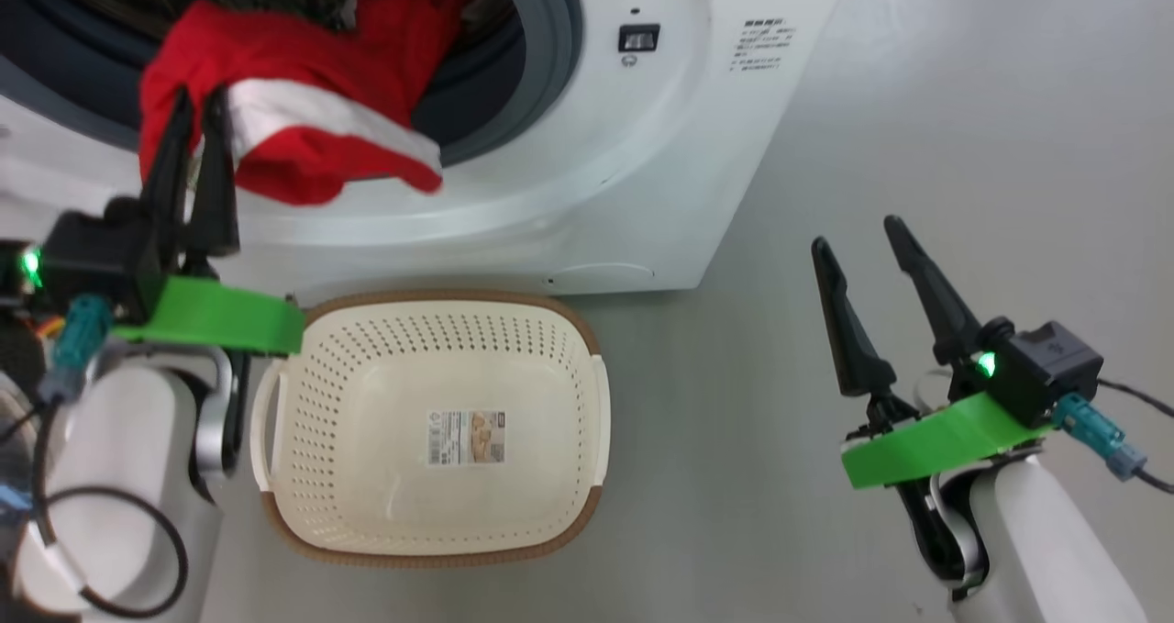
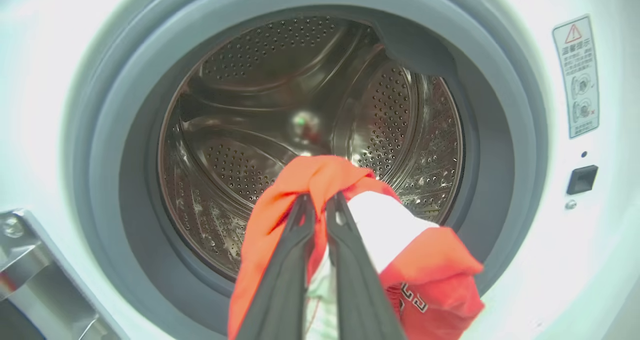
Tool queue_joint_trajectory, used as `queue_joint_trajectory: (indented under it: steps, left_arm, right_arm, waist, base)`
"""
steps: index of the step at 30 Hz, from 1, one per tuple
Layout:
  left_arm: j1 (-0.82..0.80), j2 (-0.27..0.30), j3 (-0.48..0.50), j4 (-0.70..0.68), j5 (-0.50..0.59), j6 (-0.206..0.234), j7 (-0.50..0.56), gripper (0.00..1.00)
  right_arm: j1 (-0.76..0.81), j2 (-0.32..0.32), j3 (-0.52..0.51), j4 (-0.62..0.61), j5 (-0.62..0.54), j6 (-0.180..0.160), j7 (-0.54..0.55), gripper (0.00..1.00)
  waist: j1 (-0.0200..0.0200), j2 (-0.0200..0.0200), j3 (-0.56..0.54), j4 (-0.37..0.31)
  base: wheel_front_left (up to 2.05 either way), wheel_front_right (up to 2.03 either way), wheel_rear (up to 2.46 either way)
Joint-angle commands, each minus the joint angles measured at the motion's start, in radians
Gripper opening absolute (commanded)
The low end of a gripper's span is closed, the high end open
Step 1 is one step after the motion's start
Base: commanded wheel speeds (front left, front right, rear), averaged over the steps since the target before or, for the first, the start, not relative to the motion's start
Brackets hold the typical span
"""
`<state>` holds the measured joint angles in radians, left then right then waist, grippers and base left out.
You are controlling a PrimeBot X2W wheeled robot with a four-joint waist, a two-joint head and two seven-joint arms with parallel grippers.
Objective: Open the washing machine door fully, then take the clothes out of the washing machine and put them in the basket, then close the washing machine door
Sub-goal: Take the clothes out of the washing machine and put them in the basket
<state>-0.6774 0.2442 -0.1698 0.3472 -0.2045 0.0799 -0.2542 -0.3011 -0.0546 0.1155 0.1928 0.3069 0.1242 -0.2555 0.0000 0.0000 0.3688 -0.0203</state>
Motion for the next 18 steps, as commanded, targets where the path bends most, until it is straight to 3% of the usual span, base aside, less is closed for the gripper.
queue_joint_trajectory:
  steps: [1,18]
  left_arm:
    - [0.029,0.039,0.038,-0.049,-0.006,0.008,-0.007,0.0]
    - [0.314,-0.013,0.023,-0.248,-0.074,0.038,0.033,0.0]
  right_arm:
    - [0.035,0.004,0.03,-0.017,-0.003,0.007,-0.006,1.0]
    - [0.068,0.004,0.045,-0.016,0.008,0.007,-0.006,1.0]
  waist:
    - [0.0,0.0,-0.043,-0.001]
    - [0.0,0.0,-0.116,-0.001]
  base:
    - [0.0,0.0,0.0]
    - [0.0,0.0,0.0]
